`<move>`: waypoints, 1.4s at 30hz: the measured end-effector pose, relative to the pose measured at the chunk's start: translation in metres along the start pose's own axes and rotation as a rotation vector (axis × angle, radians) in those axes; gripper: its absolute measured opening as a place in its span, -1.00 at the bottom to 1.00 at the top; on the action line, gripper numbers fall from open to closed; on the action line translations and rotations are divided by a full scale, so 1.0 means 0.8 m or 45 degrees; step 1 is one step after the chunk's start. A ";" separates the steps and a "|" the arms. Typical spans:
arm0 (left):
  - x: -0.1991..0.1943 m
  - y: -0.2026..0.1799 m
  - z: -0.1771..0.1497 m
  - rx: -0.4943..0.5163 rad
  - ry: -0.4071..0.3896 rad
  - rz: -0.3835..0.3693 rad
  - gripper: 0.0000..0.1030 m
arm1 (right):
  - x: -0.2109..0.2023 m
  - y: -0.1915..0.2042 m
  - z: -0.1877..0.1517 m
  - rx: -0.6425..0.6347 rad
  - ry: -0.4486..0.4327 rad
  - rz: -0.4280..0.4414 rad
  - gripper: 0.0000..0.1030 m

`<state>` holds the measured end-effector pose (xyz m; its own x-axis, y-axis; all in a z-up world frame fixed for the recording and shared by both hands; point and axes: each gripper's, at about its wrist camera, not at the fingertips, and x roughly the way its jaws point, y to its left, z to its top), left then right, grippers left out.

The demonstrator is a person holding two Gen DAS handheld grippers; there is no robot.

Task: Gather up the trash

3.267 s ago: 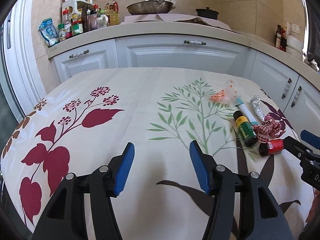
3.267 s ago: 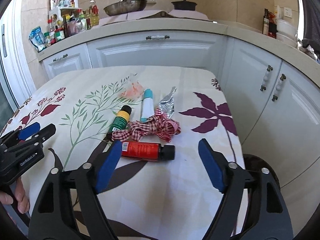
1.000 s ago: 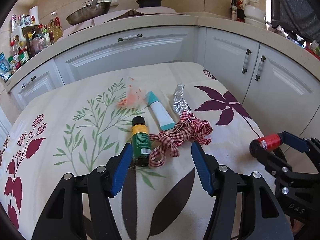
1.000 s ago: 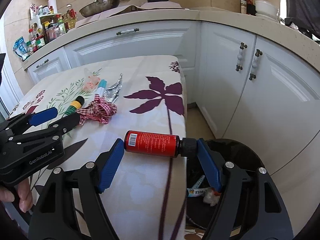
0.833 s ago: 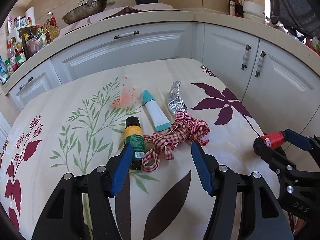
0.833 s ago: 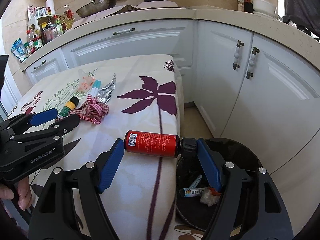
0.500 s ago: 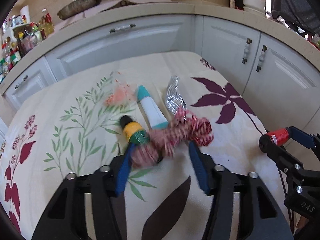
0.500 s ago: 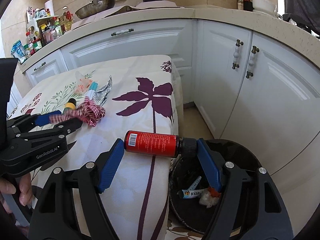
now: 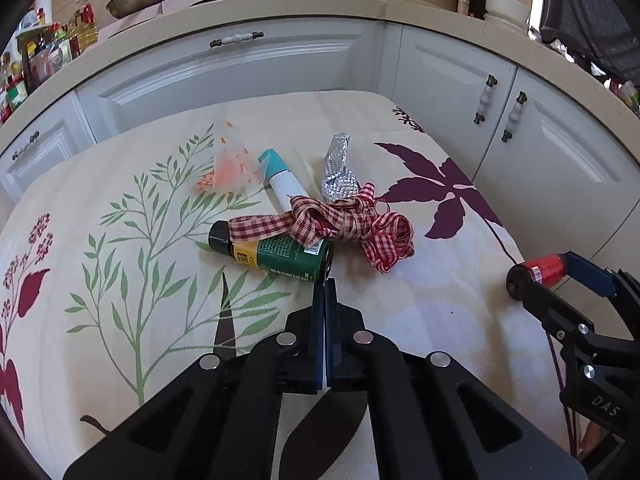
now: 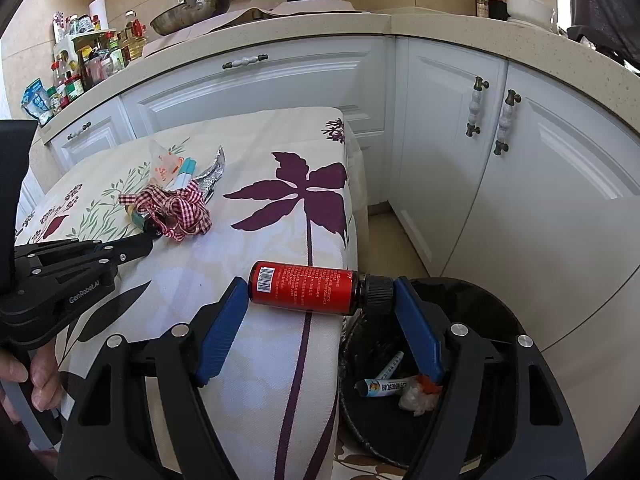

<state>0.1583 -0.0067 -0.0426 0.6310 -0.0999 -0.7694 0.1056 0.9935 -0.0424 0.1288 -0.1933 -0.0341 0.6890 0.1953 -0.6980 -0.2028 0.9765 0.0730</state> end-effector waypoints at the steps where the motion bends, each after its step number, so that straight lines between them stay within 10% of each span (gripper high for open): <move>1: -0.002 0.001 -0.001 -0.004 -0.003 -0.005 -0.99 | 0.000 0.000 0.000 -0.001 0.000 0.000 0.40; 16: -0.016 0.002 -0.008 -0.004 -0.024 -0.030 -0.96 | -0.001 -0.008 -0.001 0.013 -0.011 -0.010 0.40; 22: -0.021 -0.009 0.004 -0.021 -0.065 -0.032 -0.38 | -0.003 -0.020 0.005 0.022 -0.027 -0.022 0.40; 31: -0.009 -0.033 0.015 -0.016 -0.071 -0.024 -0.12 | 0.003 -0.038 0.005 0.045 -0.027 -0.021 0.40; 38: 0.012 -0.040 0.024 -0.051 -0.038 0.042 -0.14 | 0.010 -0.050 0.005 0.062 -0.022 -0.012 0.40; 42: 0.020 -0.038 0.023 -0.062 -0.002 0.046 -0.82 | 0.013 -0.054 0.005 0.068 -0.021 -0.010 0.40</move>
<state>0.1792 -0.0397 -0.0422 0.6346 -0.0637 -0.7702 0.0452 0.9980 -0.0452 0.1473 -0.2330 -0.0414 0.7018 0.1887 -0.6869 -0.1603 0.9814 0.1058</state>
